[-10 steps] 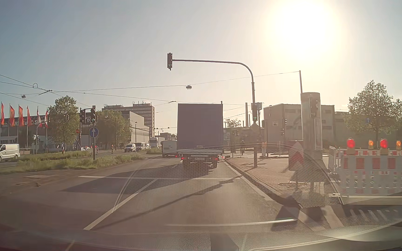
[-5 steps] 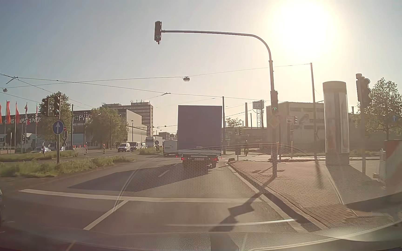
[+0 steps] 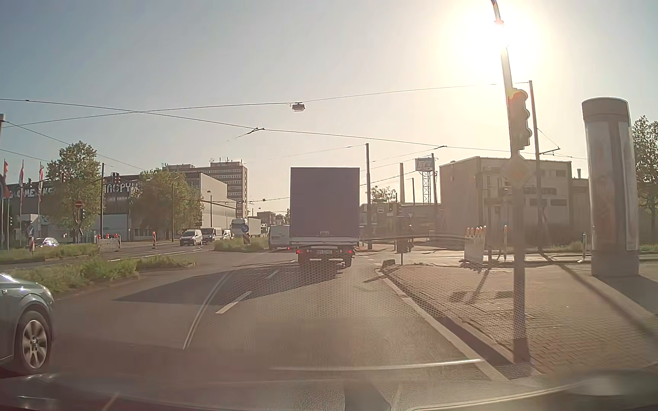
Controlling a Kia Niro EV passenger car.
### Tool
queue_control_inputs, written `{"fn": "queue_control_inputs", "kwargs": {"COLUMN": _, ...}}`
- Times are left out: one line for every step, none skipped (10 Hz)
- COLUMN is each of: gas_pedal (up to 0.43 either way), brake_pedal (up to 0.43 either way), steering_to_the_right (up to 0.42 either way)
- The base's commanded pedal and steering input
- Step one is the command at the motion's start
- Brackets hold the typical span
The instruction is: Follow the waypoints while adhering to traffic rules and regulations
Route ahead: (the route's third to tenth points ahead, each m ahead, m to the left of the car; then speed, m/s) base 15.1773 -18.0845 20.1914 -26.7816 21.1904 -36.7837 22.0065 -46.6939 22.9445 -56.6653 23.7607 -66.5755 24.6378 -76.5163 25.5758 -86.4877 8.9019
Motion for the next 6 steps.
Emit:
{"fn": "queue_control_inputs", "kwargs": {"gas_pedal": 0.000, "brake_pedal": 0.024, "steering_to_the_right": -0.010}}
{"fn": "queue_control_inputs", "kwargs": {"gas_pedal": 0.000, "brake_pedal": 0.037, "steering_to_the_right": -0.010}}
{"fn": "queue_control_inputs", "kwargs": {"gas_pedal": 0.000, "brake_pedal": 0.079, "steering_to_the_right": -0.010}}
{"fn": "queue_control_inputs", "kwargs": {"gas_pedal": 0.000, "brake_pedal": 0.128, "steering_to_the_right": -0.010}}
{"fn": "queue_control_inputs", "kwargs": {"gas_pedal": 0.000, "brake_pedal": 0.165, "steering_to_the_right": -0.010}}
{"fn": "queue_control_inputs", "kwargs": {"gas_pedal": 0.000, "brake_pedal": 0.220, "steering_to_the_right": -0.010}}
